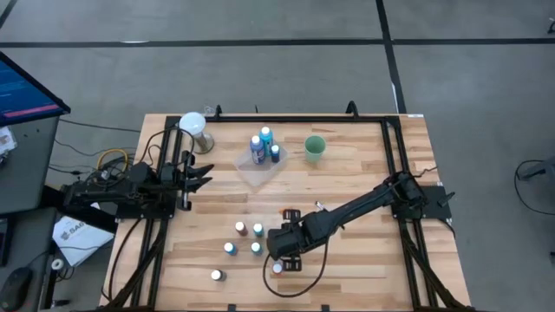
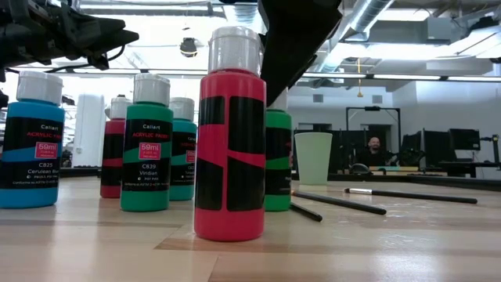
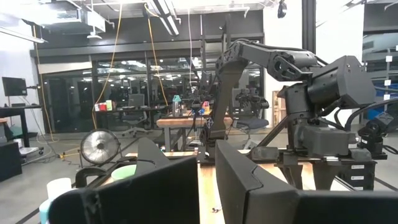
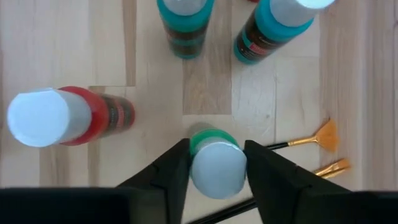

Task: Pick & Place Paint Supplies
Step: Put the right small green paint bottle into the transparent bin

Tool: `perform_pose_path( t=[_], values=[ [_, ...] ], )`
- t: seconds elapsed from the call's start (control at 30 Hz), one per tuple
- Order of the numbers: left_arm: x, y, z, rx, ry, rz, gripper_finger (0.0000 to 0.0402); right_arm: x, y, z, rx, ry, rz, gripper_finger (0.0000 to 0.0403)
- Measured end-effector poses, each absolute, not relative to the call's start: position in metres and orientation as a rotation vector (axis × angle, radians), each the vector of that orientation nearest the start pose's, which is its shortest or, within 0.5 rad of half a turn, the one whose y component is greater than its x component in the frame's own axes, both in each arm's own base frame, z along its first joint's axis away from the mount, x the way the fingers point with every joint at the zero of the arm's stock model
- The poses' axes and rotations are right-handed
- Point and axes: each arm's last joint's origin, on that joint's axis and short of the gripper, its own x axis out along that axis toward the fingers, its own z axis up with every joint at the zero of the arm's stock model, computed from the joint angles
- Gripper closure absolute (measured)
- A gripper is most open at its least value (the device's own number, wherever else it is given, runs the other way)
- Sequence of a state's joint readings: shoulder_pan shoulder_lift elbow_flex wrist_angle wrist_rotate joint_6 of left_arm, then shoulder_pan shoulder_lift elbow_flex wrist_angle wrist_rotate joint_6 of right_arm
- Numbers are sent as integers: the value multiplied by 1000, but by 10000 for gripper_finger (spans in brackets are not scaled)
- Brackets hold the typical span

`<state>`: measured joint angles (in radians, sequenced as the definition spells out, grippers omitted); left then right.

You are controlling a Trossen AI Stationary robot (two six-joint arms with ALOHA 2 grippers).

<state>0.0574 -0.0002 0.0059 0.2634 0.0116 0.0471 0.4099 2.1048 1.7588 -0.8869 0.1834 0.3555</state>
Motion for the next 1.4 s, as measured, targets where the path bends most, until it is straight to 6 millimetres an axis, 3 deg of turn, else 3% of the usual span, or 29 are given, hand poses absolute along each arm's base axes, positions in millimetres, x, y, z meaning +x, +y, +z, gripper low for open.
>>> perform_pose_path(
  t=[0.13,0.33,0.47,0.63,0.9,1.03,1.13,1.4],
  values=[
    [94,5,191,56,-268,52,401,403,169,213,-65,1189,-5,294],
    [94,5,191,56,-268,52,401,405,164,214,-80,1189,3,295],
    [94,5,191,56,-269,52,401,404,149,231,-89,1163,6,295],
    [94,5,191,56,-268,52,401,398,107,271,-89,1096,-47,295],
    [94,5,191,56,-269,52,401,385,6,325,-42,951,-342,295],
    [94,5,191,56,-269,52,401,383,-38,330,12,916,-460,295],
    [94,5,191,56,-269,52,401,386,-56,329,41,891,-498,295],
    [94,5,191,56,-271,52,401,400,-65,308,45,936,-482,295]
  ],
)
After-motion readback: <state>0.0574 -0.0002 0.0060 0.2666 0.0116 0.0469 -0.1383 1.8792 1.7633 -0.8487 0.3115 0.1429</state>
